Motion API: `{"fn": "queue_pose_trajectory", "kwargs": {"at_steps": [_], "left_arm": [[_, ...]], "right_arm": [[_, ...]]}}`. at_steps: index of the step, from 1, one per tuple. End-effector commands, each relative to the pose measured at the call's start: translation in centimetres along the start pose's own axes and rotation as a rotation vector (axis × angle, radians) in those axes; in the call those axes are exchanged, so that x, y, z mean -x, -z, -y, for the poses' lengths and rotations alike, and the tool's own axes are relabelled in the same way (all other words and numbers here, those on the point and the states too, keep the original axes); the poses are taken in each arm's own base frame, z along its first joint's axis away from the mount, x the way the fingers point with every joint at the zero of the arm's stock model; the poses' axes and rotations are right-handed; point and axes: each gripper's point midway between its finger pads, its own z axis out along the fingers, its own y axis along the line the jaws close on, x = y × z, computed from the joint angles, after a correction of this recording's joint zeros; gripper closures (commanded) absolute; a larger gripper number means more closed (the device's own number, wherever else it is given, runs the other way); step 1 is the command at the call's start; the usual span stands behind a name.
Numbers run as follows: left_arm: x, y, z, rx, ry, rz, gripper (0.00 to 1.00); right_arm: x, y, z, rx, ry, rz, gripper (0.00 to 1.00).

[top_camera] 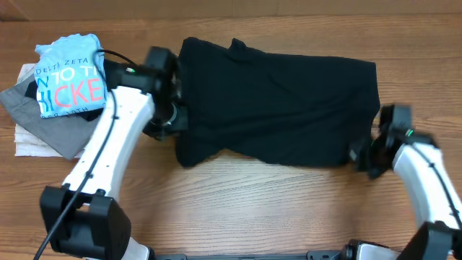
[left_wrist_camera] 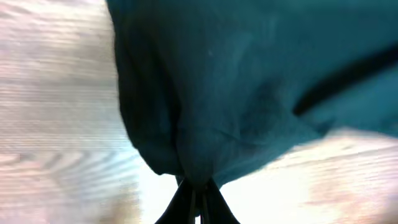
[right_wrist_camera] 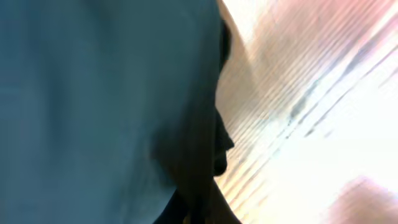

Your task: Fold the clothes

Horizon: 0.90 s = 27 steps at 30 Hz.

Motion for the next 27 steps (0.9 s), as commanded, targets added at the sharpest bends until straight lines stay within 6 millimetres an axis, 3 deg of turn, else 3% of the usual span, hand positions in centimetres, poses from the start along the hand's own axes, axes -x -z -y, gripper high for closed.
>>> {"fn": "queue_pose_trajectory", "kwargs": {"at_steps": [1, 5, 8, 14, 18, 23, 27], "left_arm": [[3.1, 7.8, 0.6, -0.136, -0.048, 0.231, 0.96], [4.2, 14.3, 0.2, -0.180, -0.043, 0.419, 0.96], [3.9, 19.2, 0.0, -0.213, -0.044, 0.556, 0.96], [0.7, 27.8, 1.1, -0.334, -0.096, 0.777, 0.96], [-2.2, 32.6, 0.6, -0.324, -0.107, 0.931, 0.96], [-4.1, 35.7, -0.3, -0.282, -0.099, 1.062, 0.96], [-3.1, 35.4, -0.5, -0.274, -0.092, 1.053, 0.96]], "right_arm": [[4.8, 8.5, -4.5, 0.093, 0.148, 0.213, 0.96], [6.1, 16.0, -6.6, 0.158, 0.205, 0.314, 0.96], [6.3, 20.9, -7.0, 0.193, 0.240, 0.382, 0.96], [5.4, 27.6, -6.9, 0.237, 0.287, 0.478, 0.96], [5.0, 31.0, -6.1, 0.243, 0.277, 0.565, 0.96], [4.6, 33.8, -5.8, 0.266, 0.321, 0.641, 0.96], [4.8, 34.0, -6.7, 0.277, 0.384, 0.651, 0.96]]}}
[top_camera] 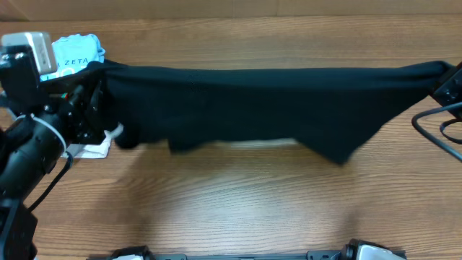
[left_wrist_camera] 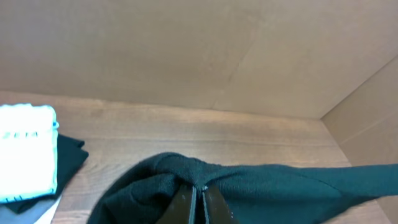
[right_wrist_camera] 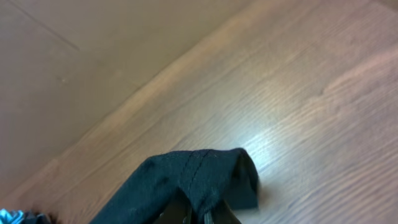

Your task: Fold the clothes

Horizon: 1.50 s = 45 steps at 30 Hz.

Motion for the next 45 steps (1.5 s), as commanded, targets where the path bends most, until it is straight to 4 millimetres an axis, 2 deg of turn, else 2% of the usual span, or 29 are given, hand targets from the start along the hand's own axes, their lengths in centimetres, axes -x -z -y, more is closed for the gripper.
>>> {"fn": "queue_pose_trajectory", "kwargs": {"at_steps": [1, 4, 7, 10, 13, 14, 15, 18, 21, 25, 27, 29, 31, 32, 39, 43, 44, 45], "left_arm": [[0.6, -1.7, -1.8, 0.058, -0.009, -0.012, 0.96], [0.2, -4.9, -3.3, 0.070, 0.019, -0.079, 0.96], [-0.2, -9.1, -5.2, 0.081, 0.049, -0.150, 0.96], [-0.5, -13.8, -6.8, 0.056, 0.046, -0.201, 0.96], [-0.4, -19.1, -8.8, 0.049, 0.017, -0.212, 0.96], [-0.3, -20.4, -9.2, 0.043, 0.013, -0.208, 0.96], [-0.1, -21.7, -9.6, 0.031, 0.005, -0.198, 0.96], [1.8, -25.0, -9.4, -0.054, -0.028, -0.113, 0.96], [5.3, -25.7, -8.9, -0.094, -0.014, 0.024, 0.96], [10.9, -23.1, -6.9, -0.143, -0.037, 0.203, 0.96], [12.4, -21.6, -6.0, -0.156, -0.055, 0.238, 0.96], [12.2, -20.2, -5.0, -0.180, -0.051, 0.204, 0.96], [10.1, -20.1, -4.9, -0.168, -0.022, 0.107, 0.96], [8.4, -20.3, -5.2, -0.155, 0.001, 0.040, 0.96], [-8.7, -22.4, -7.8, -0.035, 0.132, -0.592, 0.96], [-17.4, -23.8, -8.6, -0.023, 0.156, -0.873, 0.96], [-20.8, -24.0, -8.9, -0.019, 0.174, -0.972, 0.96], [-23.0, -23.9, -9.2, -0.016, 0.188, -1.032, 0.96]], "right_arm": [[1.4, -0.1, 0.1, -0.014, 0.073, 0.045, 0.96], [1.8, -2.1, -0.4, -0.003, 0.097, 0.017, 0.96], [2.1, -4.9, -0.8, -0.005, 0.106, -0.027, 0.96], [2.3, -8.7, -1.6, 0.010, 0.141, -0.078, 0.96], [3.1, -13.7, -3.1, 0.027, 0.199, -0.093, 0.96], [3.3, -14.8, -3.5, 0.036, 0.212, -0.088, 0.96], [3.8, -16.4, -4.1, 0.045, 0.218, -0.076, 0.96], [5.6, -19.2, -5.4, 0.078, 0.197, -0.011, 0.96], [8.0, -19.5, -6.7, 0.121, 0.175, 0.087, 0.96], [10.9, -17.3, -7.6, 0.140, 0.177, 0.205, 0.96], [11.5, -16.5, -7.4, 0.124, 0.182, 0.224, 0.96], [11.2, -16.3, -6.7, 0.088, 0.179, 0.209, 0.96], [9.8, -16.7, -5.5, 0.037, 0.177, 0.149, 0.96], [9.0, -17.0, -4.9, 0.012, 0.176, 0.117, 0.96], [1.4, -18.3, 0.3, -0.176, 0.184, -0.194, 0.96], [-2.8, -18.9, 2.7, -0.254, 0.189, -0.363, 0.96], [-4.8, -19.3, 3.7, -0.285, 0.190, -0.435, 0.96], [-6.1, -19.6, 4.5, -0.306, 0.191, -0.484, 0.96]]}}
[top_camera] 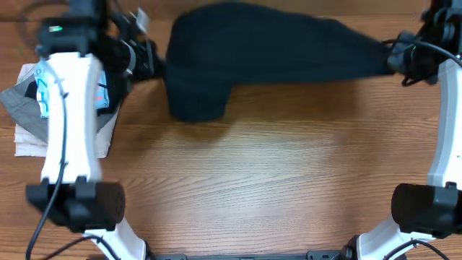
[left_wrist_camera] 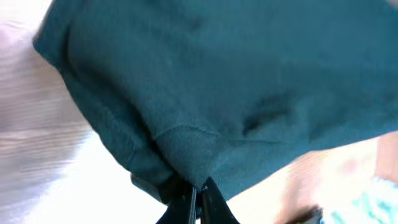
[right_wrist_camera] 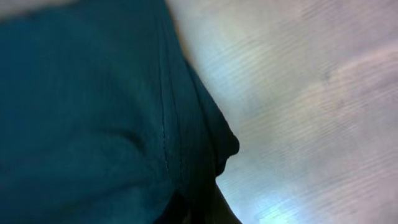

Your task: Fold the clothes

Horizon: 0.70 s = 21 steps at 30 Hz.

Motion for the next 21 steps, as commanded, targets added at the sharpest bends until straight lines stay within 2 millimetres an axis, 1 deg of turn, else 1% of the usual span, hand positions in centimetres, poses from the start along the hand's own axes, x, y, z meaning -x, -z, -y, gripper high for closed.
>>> {"fn": "queue_pose_trajectory", "kwargs": {"at_steps": [1, 4, 7, 8, 10, 13, 15, 19, 21], "left_arm": [[-5.4, -6.9, -3.5, 0.044, 0.012, -0.261, 0.96], [-9.8, -9.7, -5.4, 0.056, 0.076, -0.400, 0.96], [-13.4, -11.0, -6.7, 0.062, 0.121, -0.501, 0.96], [-15.3, -11.5, -7.3, 0.063, 0.135, -0.542, 0.96], [-17.2, -12.0, -7.9, 0.063, 0.141, -0.571, 0.96], [-19.8, -12.2, -8.5, 0.064, 0.149, -0.591, 0.96], [-21.1, -12.0, -8.7, 0.062, 0.143, -0.589, 0.96], [-23.0, -11.1, -8.5, 0.060, 0.125, -0.553, 0.96], [-23.6, -10.5, -8.3, 0.063, 0.119, -0.529, 0.96]], "right_arm": [[-3.7, -2.6, 2.1, -0.089, 0.004, -0.144, 0.96], [-7.6, -5.4, 3.3, -0.139, 0.005, -0.291, 0.96], [-11.4, -8.3, 4.7, -0.192, -0.037, -0.412, 0.96], [-13.0, -9.4, 5.5, -0.217, -0.070, -0.458, 0.96], [-14.9, -10.7, 6.7, -0.247, -0.119, -0.508, 0.96], [-17.4, -11.9, 8.7, -0.284, -0.187, -0.569, 0.96], [-18.6, -12.3, 9.8, -0.300, -0.229, -0.593, 0.96], [-20.3, -12.4, 11.7, -0.308, -0.304, -0.592, 0.96], [-20.8, -12.1, 12.3, -0.306, -0.328, -0.580, 0.96]]}}
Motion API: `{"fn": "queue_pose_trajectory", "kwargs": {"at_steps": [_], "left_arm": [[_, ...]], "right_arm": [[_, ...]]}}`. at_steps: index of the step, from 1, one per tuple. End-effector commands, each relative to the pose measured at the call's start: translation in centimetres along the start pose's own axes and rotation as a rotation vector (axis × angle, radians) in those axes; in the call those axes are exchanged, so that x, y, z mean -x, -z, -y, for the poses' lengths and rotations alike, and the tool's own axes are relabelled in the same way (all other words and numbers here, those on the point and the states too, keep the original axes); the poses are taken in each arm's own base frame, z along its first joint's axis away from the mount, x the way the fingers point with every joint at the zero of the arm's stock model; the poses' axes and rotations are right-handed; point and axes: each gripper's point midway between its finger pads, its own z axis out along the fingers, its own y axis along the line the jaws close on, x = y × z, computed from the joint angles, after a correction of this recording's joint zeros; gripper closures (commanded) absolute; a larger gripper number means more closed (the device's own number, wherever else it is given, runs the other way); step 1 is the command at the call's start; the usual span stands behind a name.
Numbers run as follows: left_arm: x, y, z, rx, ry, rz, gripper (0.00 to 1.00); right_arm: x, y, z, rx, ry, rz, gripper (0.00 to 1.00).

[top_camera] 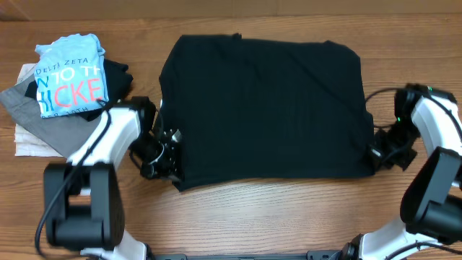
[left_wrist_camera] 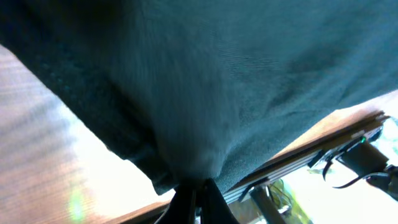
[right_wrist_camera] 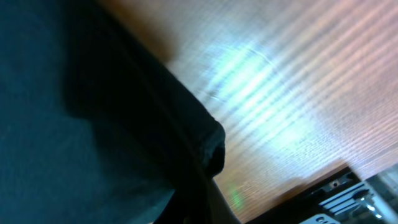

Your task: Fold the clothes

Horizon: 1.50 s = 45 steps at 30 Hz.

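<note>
A black garment (top_camera: 263,108) lies spread flat as a wide rectangle across the middle of the wooden table. My left gripper (top_camera: 172,167) is shut on its near left corner; in the left wrist view the dark cloth (left_wrist_camera: 205,93) bunches right into the closed fingertips (left_wrist_camera: 198,196). My right gripper (top_camera: 372,157) is shut on the near right corner, and the right wrist view shows that hem (right_wrist_camera: 186,124) folded over the fingers, which are mostly hidden under the fabric.
At the far left a pile of folded clothes: a light blue printed shirt (top_camera: 70,75) on a dark piece and a grey one (top_camera: 32,119). Bare wood (top_camera: 274,217) runs along the near edge in front of the garment.
The garment hung stretched between both raised grippers at the far side of the table. Now it lies flat on the wood, with both grippers low at its near corners, still shut.
First the garment lay crumpled on the table with both grippers shut on its ends. Then it was held up and stretched wide between them. After that it hung at the far side, and now it is laid out flat.
</note>
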Motion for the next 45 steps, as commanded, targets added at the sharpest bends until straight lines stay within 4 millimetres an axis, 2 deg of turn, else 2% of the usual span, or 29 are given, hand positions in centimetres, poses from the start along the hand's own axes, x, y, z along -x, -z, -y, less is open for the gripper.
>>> {"fn": "queue_pose_trajectory", "kwargs": {"at_steps": [1, 5, 7, 13, 18, 25, 31, 38, 45], "left_arm": [[-1.6, 1.0, 0.2, 0.009, -0.041, 0.080, 0.96], [-2.8, 1.8, 0.6, 0.005, -0.048, 0.146, 0.96], [-2.7, 2.6, 1.1, -0.003, -0.049, 0.195, 0.96], [0.1, 4.9, 5.7, -0.221, -0.175, 0.373, 0.96], [3.4, 6.5, 6.8, -0.281, -0.127, 0.493, 0.96], [7.1, 7.2, 6.9, -0.319, -0.069, 0.578, 0.96], [10.3, 7.1, 5.4, -0.349, 0.013, 0.614, 0.96], [14.2, 6.6, 4.9, -0.372, 0.000, 0.676, 0.96], [16.0, 5.9, 4.4, -0.381, 0.010, 0.695, 0.96]], "right_arm": [[-0.6, 0.9, 1.7, 0.033, -0.079, 0.061, 0.96], [-1.0, 1.7, 2.3, 0.082, -0.109, 0.109, 0.96], [-0.9, 2.6, 1.8, 0.129, -0.098, 0.142, 0.96], [0.5, 3.8, -1.0, 0.234, -0.014, 0.235, 0.96], [1.7, 5.2, -4.5, 0.358, 0.080, 0.315, 0.96], [4.3, 7.0, -6.3, 0.420, 0.096, 0.450, 0.96], [5.9, 8.1, -7.1, 0.454, 0.099, 0.523, 0.96], [6.9, 7.5, -7.6, 0.456, 0.099, 0.528, 0.95], [8.2, 6.2, -8.4, 0.451, 0.098, 0.519, 0.95]]}}
